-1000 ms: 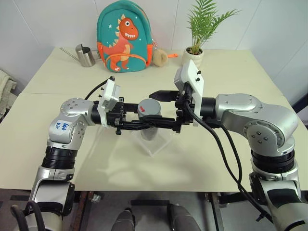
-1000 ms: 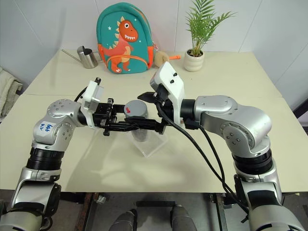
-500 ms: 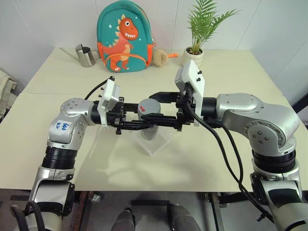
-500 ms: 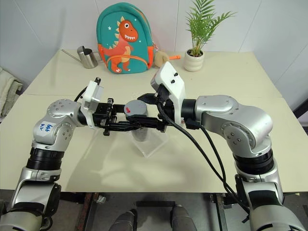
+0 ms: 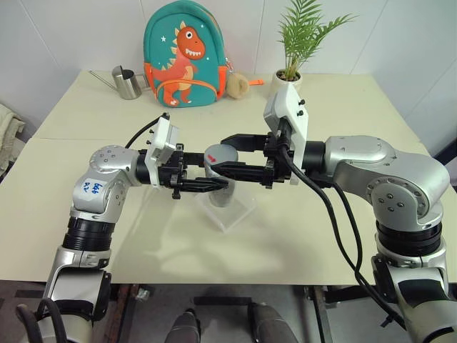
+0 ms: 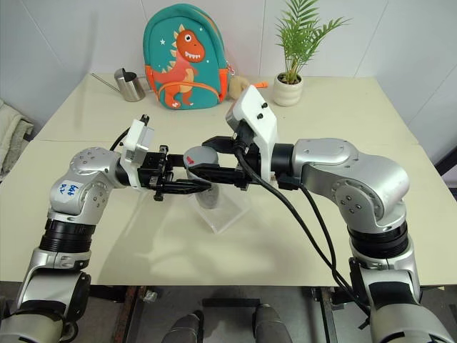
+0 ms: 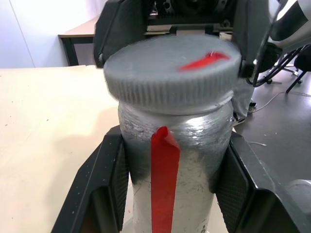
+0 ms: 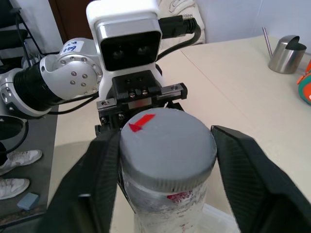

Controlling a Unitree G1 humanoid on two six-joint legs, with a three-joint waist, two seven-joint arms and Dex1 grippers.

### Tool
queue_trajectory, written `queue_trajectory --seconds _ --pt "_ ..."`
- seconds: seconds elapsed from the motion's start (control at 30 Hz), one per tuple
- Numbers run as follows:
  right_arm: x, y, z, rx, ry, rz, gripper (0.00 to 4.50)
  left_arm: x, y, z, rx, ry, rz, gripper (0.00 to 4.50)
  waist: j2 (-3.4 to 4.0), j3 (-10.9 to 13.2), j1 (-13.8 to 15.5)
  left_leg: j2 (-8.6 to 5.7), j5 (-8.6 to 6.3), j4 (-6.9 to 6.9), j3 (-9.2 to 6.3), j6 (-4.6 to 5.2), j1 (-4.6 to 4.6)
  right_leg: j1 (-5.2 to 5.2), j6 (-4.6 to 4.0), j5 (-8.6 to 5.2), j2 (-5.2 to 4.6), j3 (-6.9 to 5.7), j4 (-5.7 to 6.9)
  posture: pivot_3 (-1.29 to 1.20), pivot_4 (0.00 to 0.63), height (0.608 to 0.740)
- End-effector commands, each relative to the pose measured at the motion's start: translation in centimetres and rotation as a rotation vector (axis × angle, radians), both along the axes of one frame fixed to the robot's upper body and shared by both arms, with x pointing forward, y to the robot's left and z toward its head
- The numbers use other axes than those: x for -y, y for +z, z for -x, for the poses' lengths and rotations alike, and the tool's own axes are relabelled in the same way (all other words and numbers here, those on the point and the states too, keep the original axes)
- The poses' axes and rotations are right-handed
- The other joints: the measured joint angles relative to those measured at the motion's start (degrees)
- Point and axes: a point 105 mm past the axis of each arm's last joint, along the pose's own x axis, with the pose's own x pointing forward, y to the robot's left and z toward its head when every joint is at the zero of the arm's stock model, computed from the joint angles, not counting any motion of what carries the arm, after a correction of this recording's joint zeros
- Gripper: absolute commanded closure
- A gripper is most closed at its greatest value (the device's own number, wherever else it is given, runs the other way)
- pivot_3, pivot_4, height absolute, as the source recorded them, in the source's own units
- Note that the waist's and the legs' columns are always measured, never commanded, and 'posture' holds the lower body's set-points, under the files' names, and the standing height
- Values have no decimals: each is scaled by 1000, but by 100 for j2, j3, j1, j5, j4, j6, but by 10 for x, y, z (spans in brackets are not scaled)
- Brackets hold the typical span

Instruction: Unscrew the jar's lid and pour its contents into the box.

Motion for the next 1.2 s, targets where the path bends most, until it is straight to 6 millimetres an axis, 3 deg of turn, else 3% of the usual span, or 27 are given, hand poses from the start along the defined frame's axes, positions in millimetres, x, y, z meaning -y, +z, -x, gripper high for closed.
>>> queue_trajectory --seconds 0.03,0.53,0.83,1.07,1.13,1.2 --pt "-1 12 9 65 31 -16 1971 1 10 1 44 -9 13 2491 0 0 0 0 0 0 0 0 0 0 0 0 0 0 0 0 150 740" --pt "-2 11 10 67 41 -11 1972 0 10 1 55 5 14 2491 0 0 0 0 0 0 0 0 0 0 0 0 0 0 0 0 150 740" --pt "4 26 2 113 -1 -45 1972 -3 2 -2 24 15 -13 2491 0 0 -1 0 0 0 0 0 0 0 0 0 0 0 1 0 150 740" --pt "29 51 -22 202 -153 -80 1972 -8 -10 -8 -27 40 -54 2491 0 0 10 -1 0 0 0 0 0 0 0 0 0 0 -2 0 150 740" --pt "46 54 -33 221 -234 -67 1972 -12 -10 -10 -26 58 -55 2491 0 0 11 -1 0 -1 1 0 -1 0 0 0 -1 0 -4 0 150 740" --pt "77 53 -50 222 -376 -48 1972 -22 -6 -15 -13 111 -50 2491 0 0 13 -1 0 0 1 0 -2 0 0 0 -1 0 -5 0 150 740"
